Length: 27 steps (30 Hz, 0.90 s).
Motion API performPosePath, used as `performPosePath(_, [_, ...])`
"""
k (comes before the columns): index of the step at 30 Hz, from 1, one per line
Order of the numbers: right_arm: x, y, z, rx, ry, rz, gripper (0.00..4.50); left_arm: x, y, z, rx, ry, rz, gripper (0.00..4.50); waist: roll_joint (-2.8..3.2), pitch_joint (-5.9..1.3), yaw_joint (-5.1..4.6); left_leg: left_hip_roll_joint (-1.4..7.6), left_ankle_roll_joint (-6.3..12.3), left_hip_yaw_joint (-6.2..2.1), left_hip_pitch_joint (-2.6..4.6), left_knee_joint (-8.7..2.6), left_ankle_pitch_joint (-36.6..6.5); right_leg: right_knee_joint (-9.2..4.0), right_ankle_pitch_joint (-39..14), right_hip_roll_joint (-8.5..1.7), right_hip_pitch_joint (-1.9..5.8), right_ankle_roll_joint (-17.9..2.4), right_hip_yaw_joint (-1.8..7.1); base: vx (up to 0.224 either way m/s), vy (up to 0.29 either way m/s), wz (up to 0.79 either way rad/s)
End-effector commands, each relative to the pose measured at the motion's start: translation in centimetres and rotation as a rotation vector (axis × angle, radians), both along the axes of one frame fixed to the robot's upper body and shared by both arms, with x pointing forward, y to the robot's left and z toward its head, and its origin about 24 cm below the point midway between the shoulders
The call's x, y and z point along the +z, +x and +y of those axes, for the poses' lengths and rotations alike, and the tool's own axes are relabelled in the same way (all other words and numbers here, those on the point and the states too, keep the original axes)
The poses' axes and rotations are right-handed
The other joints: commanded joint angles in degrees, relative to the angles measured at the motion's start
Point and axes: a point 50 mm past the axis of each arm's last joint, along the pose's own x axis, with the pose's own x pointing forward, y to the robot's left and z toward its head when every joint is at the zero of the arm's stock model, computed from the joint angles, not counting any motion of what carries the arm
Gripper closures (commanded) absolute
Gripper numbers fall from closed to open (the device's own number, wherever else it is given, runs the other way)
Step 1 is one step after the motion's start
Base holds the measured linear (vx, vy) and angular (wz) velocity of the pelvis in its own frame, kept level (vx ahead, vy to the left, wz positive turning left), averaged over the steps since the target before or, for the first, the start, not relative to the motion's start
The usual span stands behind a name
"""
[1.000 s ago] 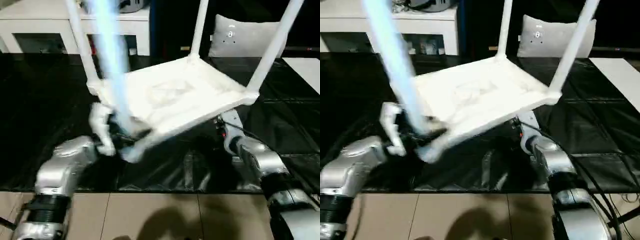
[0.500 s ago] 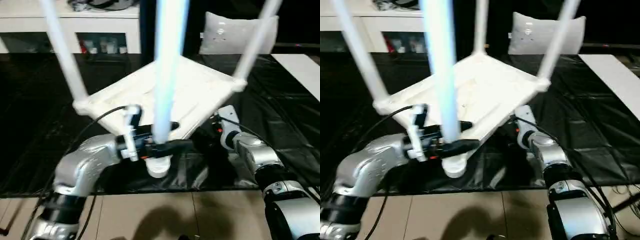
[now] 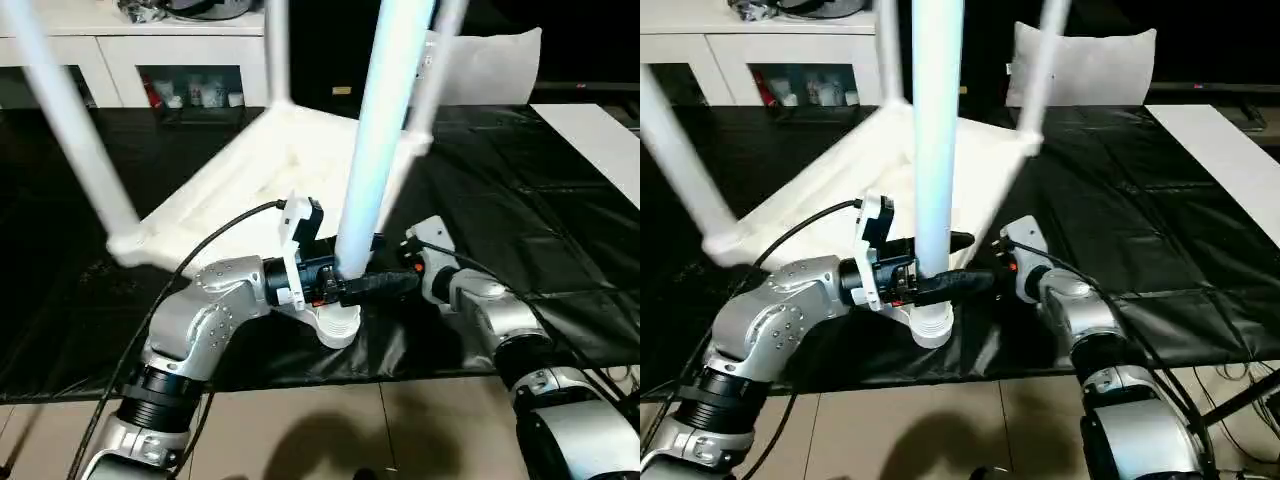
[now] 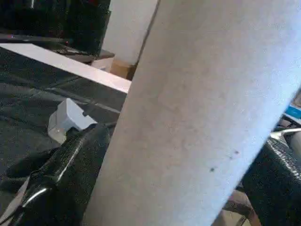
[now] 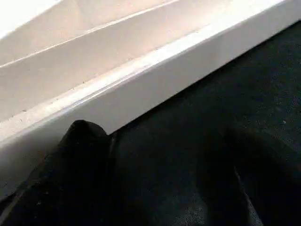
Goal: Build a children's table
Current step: Rotate table base
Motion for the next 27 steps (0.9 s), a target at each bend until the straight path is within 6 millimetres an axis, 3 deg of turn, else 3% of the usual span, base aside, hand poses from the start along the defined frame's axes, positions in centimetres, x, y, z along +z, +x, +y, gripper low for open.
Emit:
performPosePath(1, [0.5, 0.0, 2.3, 0.087, 0.043, -0.026, 0.0, 0.6, -0.8, -2.2, -0.088, -0.009, -0.03, 0.03, -0.2, -4.11, 0.56, 2.54, 3.48, -1.04, -0.19, -3.8, -9.78, -3.88, -23.93, -4.27, 3.8, -6.4, 3.79, 0.0, 0.0, 0.0])
performPosePath(5, [0.4, 0.0, 2.2, 0.085, 0.044, -0.026, 0.0, 0.6, -0.6, -2.5, -0.069, -0.015, -0.038, 0.03, -0.23, -4.1, 0.59, 2.51, 3.73, -1.0, -0.19, -3.78, -9.66, -3.97, -24.07, -4.27, 3.81, -6.35, 3.79, 0.0, 0.0, 0.0])
performPosePath(6, [0.1, -0.2, 2.1, 0.082, 0.045, -0.021, 0.0, 0.7, -0.7, -3.2, -0.072, -0.032, -0.045, 0.03, -0.01, -4.12, 0.59, 2.53, 3.67, -1.04, -0.19, -3.8, -9.75, -3.9, -23.94, -4.28, 3.82, -6.44, 3.78, 0.0, 0.0, 0.0])
performPosePath(7, [0.0, -0.2, 2.0, 0.081, 0.045, -0.021, 0.0, 0.8, -0.8, -3.5, -0.079, -0.039, -0.046, 0.03, -0.16, -4.08, 0.55, 2.52, 3.69, -0.98, -0.1, -3.76, -10.03, -4.11, -24.2, -4.22, 3.74, -6.3, 3.75, 0.0, 0.0, 0.0])
performPosePath(8, [0.0, -0.3, 2.0, 0.077, 0.045, -0.021, 0.0, 0.9, -0.9, -3.8, -0.086, -0.045, -0.047, 0.03, 0.15, -4.08, 0.52, 2.5, 3.65, -0.99, -0.2, -3.77, -10.15, -4.16, -24.0, -4.15, 3.8, -6.3, 3.74, 0.0, 0.0, 0.0])
performPosePath(13, [0.0, -0.2, 1.9, 0.051, 0.041, -0.028, 0.0, 0.9, -0.3, -4.1, -0.037, -0.04, -0.061, 0.03, 0.05, -4.11, 0.51, 2.41, 3.83, -1.01, -0.16, -3.74, -10.48, -4.2, -24.05, -4.1, 3.79, -6.35, 3.66, 0.0, 0.0, 0.0])
performPosePath(18, [-0.1, 0.1, 0.6, -0.043, 0.019, -0.032, 0.0, 0.9, 2.4, -2.8, 0.197, 0.018, -0.12, 0.03, -0.2, -4.08, 0.43, 2.14, 3.84, -1.03, -0.11, -3.65, -10.94, -4.65, -26.26, -3.99, 3.75, -4.63, 3.35, 0.0, 0.0, 0.0])
performPosePath(20, [-0.1, 0.1, 0.6, -0.043, 0.019, -0.032, 0.0, 0.9, 2.4, -2.8, 0.197, 0.018, -0.12, 0.03, -0.45, -4.17, 0.47, 2.04, 3.84, -1.05, -0.25, -3.6, -10.57, -4.66, -27.11, -4.18, 3.92, -3.78, 3.26, 0.0, 0.0, 0.0])
performPosePath(23, [0.0, -0.2, -2.3, -0.128, 0.016, -0.039, 0.0, 0.3, 3.8, -0.9, 0.35, 0.089, -0.154, 0.03, -0.04, -4.14, 0.68, 2.29, 4.19, -1.01, 0.02, -3.63, -10.49, -4.78, -26.04, -3.9, 3.54, -3.92, 3.3, 0.0, 0.0, 0.0])
performPosePath(25, [0.0, -0.5, -3.5, -0.146, 0.014, -0.045, 0.0, -0.3, 3.7, -0.5, 0.358, 0.127, -0.155, 0.03, 0.06, -4.07, 0.97, 2.22, 4.11, -1.05, 0.02, -3.67, -11.13, -4.76, -26.59, -4.01, 3.65, -3.46, 3.23, 0.0, 0.0, 0.0])
performPosePath(27, [0.1, -0.7, -3.8, -0.147, 0.015, -0.048, 0.0, -0.6, 3.7, -0.3, 0.358, 0.142, -0.155, 0.03, -0.23, -4.19, 1.23, 2.04, 4.12, -1.02, -0.03, -3.61, -10.83, -4.84, -27.43, -4.08, 3.78, -2.49, 3.2, 0.0, 0.0, 0.0])
